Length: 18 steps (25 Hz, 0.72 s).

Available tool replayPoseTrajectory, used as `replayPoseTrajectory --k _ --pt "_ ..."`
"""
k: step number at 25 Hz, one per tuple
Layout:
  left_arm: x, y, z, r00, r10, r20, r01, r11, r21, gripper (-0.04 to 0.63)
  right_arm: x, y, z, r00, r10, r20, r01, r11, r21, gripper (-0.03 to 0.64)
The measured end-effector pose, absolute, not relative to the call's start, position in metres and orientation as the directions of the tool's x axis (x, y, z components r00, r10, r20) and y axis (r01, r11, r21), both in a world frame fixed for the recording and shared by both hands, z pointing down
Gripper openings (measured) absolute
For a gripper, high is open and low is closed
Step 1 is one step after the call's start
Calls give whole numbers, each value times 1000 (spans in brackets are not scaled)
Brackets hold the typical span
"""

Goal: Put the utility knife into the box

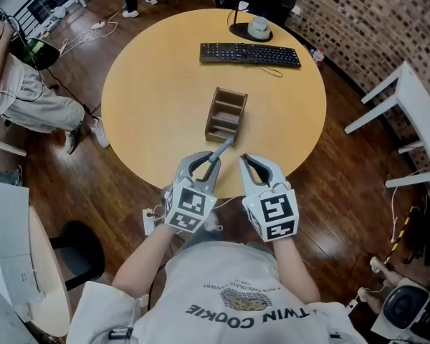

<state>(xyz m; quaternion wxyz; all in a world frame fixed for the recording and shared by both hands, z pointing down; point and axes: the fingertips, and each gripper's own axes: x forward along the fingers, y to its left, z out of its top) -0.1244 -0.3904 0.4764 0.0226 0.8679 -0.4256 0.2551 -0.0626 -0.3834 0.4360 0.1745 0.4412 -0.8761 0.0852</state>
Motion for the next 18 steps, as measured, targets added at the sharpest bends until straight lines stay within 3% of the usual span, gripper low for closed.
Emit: replayPoseTrajectory --k 18 --pt "-122 -445 521 519 -497 695 -200 -861 -467 71 -60 -421 453 -438 -805 400 -880 474 -11 15"
